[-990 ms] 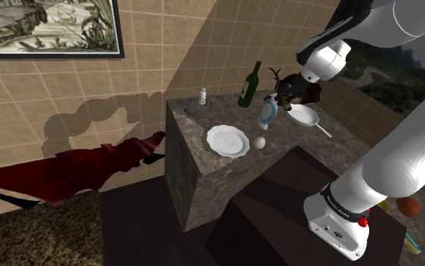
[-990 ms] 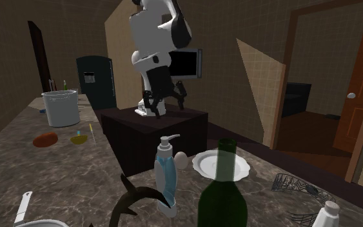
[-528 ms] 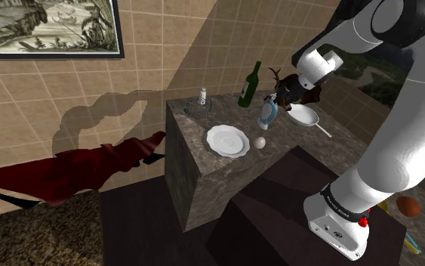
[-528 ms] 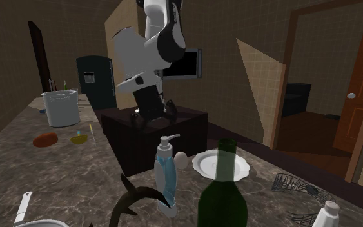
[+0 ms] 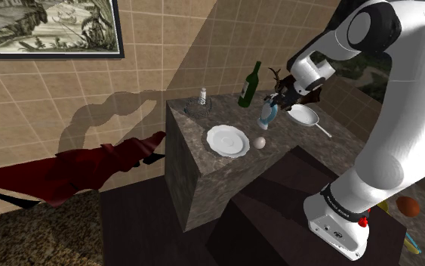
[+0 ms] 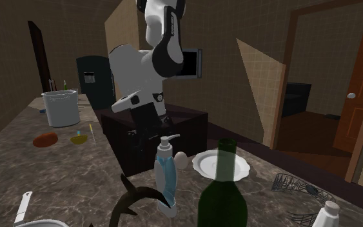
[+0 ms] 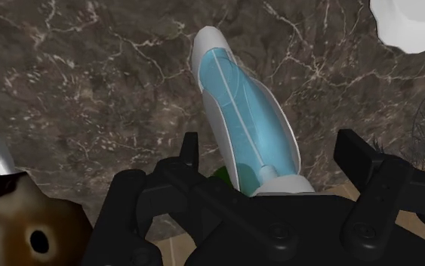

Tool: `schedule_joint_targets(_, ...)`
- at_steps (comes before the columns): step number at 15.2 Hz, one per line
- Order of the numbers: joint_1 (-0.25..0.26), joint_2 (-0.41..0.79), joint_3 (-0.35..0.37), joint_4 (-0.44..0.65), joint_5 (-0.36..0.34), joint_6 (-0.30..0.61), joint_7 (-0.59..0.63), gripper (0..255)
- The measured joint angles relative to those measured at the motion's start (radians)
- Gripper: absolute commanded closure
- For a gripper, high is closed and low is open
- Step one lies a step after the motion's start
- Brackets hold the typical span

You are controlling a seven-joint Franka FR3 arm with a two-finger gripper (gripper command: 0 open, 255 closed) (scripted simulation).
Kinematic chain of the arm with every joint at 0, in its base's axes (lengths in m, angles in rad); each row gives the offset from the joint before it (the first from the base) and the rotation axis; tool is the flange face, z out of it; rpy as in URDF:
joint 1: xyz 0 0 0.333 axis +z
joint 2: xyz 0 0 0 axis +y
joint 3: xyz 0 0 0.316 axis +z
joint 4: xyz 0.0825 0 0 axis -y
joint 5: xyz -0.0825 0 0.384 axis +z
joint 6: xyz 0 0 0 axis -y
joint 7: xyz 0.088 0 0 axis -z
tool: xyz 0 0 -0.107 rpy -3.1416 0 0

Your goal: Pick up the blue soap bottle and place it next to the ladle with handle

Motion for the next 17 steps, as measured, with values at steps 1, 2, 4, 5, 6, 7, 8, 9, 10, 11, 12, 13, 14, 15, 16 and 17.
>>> schedule_joint_targets(1,-0.005,0.016,0.008,0.01,0.012,0.003,-0.009,0)
schedule_joint_targets(2,-0.007,0.025,0.012,0.015,0.019,0.006,-0.012,0)
schedule_joint_targets(4,-0.008,0.032,0.017,0.02,0.025,0.009,-0.015,0)
schedule_joint_targets(5,-0.009,0.035,0.018,0.021,0.027,0.01,-0.016,0)
schedule_joint_targets(6,-0.009,0.035,0.018,0.022,0.027,0.01,-0.016,0)
schedule_joint_targets(7,-0.009,0.036,0.018,0.022,0.028,0.01,-0.016,0)
schedule_joint_targets(8,-0.009,0.036,0.019,0.022,0.028,0.01,-0.017,0)
schedule_joint_targets(9,-0.009,0.036,0.019,0.022,0.028,0.01,-0.017,255)
schedule_joint_targets(10,-0.009,0.036,0.019,0.022,0.028,0.01,-0.017,255)
schedule_joint_targets(11,-0.009,0.035,0.018,0.022,0.028,0.011,-0.017,255)
schedule_joint_targets(12,-0.009,0.035,0.018,0.022,0.028,0.011,-0.017,255)
schedule_joint_targets(13,-0.009,0.035,0.018,0.022,0.029,0.011,-0.017,255)
schedule_joint_targets(14,-0.009,0.035,0.018,0.022,0.029,0.011,-0.017,255)
schedule_joint_targets(15,-0.009,0.035,0.018,0.022,0.029,0.011,-0.017,255)
schedule_joint_targets(16,-0.009,0.035,0.018,0.022,0.029,0.011,-0.018,255)
schedule_joint_targets(17,-0.009,0.035,0.018,0.021,0.029,0.011,-0.018,255)
